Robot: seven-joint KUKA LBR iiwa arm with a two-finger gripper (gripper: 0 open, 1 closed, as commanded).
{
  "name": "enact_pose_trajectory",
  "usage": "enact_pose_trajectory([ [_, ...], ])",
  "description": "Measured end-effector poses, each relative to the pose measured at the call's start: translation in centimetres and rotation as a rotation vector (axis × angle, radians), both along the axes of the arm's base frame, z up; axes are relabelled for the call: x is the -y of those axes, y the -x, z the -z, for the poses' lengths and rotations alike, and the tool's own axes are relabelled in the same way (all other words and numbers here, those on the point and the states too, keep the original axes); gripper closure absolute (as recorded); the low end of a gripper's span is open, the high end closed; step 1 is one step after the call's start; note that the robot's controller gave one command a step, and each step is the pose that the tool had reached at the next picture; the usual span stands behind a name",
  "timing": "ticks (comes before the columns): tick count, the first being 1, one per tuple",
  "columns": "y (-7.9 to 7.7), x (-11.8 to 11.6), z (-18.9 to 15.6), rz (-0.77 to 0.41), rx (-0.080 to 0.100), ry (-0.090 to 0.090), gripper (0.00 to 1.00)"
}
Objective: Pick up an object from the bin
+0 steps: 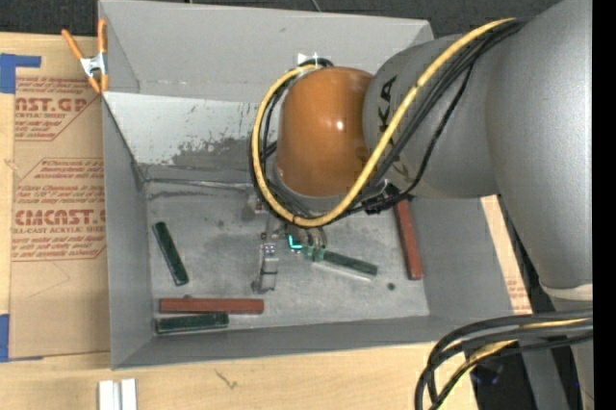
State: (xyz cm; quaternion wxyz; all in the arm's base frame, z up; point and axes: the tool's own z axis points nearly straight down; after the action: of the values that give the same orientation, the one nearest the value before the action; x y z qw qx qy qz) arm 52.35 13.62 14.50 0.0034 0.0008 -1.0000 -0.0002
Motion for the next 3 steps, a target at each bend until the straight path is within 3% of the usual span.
enact_pose_trajectory([
  [1, -0.2, 0.0, -0.4, 0.001, 0.007, -0.001, 0.0],
  [2, 3.9, -1.3, 7.5, -0.041, 0.005, -0.002, 1.0],
  [3, 3.9, -1.3, 7.5, -0.041, 0.005, -0.002, 1.0],
])
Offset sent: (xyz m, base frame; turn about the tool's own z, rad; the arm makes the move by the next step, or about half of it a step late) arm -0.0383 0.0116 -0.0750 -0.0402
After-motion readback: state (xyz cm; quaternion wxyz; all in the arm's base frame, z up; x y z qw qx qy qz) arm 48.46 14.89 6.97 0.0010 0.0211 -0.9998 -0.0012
